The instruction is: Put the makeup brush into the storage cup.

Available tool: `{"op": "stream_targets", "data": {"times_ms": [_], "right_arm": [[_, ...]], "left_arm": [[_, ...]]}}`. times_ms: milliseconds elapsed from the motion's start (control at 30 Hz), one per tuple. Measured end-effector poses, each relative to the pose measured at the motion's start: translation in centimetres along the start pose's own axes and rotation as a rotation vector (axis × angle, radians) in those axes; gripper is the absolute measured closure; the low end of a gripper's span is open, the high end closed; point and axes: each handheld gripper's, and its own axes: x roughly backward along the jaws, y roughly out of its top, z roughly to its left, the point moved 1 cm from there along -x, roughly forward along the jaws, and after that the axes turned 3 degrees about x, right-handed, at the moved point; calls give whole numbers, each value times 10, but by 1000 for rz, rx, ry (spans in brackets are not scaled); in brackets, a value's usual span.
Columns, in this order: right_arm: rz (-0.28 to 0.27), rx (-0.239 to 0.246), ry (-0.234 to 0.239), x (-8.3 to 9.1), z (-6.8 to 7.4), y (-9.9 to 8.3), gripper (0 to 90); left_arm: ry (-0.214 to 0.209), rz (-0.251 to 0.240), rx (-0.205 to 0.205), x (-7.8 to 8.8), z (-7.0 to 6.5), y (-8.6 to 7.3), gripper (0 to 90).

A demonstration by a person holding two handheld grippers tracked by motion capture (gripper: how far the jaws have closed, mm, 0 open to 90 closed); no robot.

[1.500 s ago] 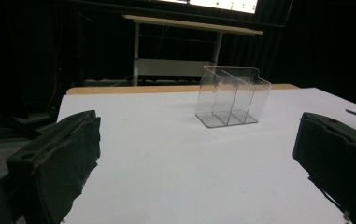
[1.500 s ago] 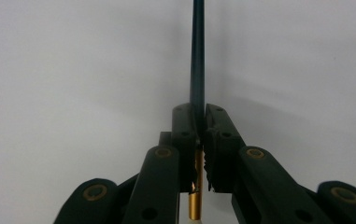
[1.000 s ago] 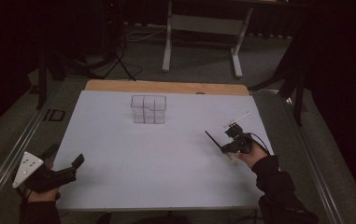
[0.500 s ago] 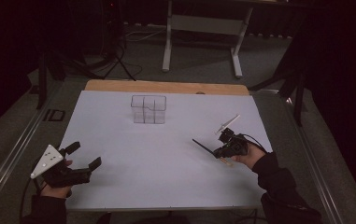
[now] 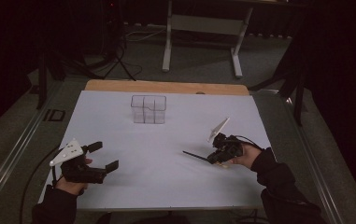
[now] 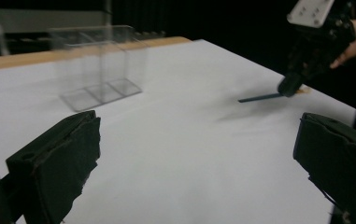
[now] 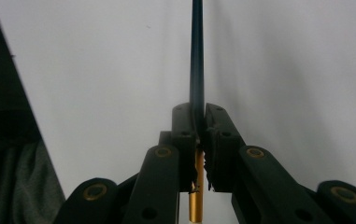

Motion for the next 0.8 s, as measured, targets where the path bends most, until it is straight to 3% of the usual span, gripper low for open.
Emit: {"op": "stream_targets", "data": {"times_ms": [133, 233, 367, 567, 800], "right_arm": [[7, 44, 17, -1, 5, 6, 834], [28, 66, 25, -3, 8, 10, 834], [37, 82, 33, -4, 12, 17, 834], [50, 134, 61, -5, 21, 27, 834], [55, 182, 81, -3, 28, 39, 834]], "left_arm": [[-85, 27, -20, -11, -6, 5, 9], [-117, 81, -69, -20, -11, 10, 9], [-193, 154, -88, -34, -13, 14, 7], [-270, 234, -143, -55, -18, 19, 7], [-329, 259, -181, -74, -22, 27, 33]]}}
